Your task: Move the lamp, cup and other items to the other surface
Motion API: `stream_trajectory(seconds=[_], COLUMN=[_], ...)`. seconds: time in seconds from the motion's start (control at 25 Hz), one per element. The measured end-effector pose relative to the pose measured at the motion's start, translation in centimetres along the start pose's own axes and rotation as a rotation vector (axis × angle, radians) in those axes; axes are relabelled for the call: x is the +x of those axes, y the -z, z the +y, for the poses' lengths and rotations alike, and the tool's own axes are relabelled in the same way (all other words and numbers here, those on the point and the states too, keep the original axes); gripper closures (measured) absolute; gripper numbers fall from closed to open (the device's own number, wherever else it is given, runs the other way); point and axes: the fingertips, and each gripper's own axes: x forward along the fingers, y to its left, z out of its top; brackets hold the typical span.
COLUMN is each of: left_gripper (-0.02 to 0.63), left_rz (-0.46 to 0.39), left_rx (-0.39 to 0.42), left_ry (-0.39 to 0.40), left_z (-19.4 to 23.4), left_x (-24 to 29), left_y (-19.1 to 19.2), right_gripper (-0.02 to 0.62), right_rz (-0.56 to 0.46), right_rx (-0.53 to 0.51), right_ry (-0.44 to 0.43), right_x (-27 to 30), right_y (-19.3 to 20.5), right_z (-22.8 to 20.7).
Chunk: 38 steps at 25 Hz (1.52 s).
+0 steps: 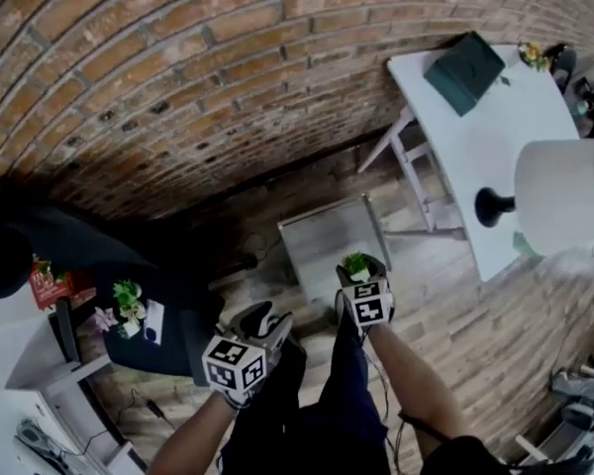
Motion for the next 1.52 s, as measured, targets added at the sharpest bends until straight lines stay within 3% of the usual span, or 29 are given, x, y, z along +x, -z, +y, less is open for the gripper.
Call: stream_trajectory(seconds=[0.24, 0.52, 0.76, 0.92, 1.12, 1.52], left_gripper=[0.403, 0.403, 0.403, 0.403, 0.405, 0.405], left_rz=[-0.040, -0.070, -0.065, -0.086, -0.094, -0.110], left_rx=[0.042, 0.109, 0.145, 0.135, 0.090, 0.095], left_ry=[0.039, 0.111, 0.157, 0.148, 0.098, 0.093], left_z=[-2.6, -5.1, -8.5, -8.9, -8.6, -15.0], left_x=[-4.8, -6.9, -7.0, -7.3, -7.3, -3.0], left_y=[-4.1, -6.3, -6.9, -7.3, -6.8, -7.5], right_gripper=[0.330, 0.330, 0.330, 0.330, 0.330, 0.330], right_rz=[-0.056, -0.131, -0.169, -0.137, -0.169, -0.185], right_rx=[0.088, 0.234, 0.221, 0.261, 0.207, 0.209], right_ry=[0.061, 0.148, 0.258, 0.257, 0.285, 0.301], right_x=[-9.4, -18.9, -25.0, -27.1, -29.2, -32.6], right_y=[-3.9, -5.0, -4.3, -2.1, -1.7, -1.4], right_z=[-0.5, -3.6, -7.7, -8.5, -11.3, -20.1])
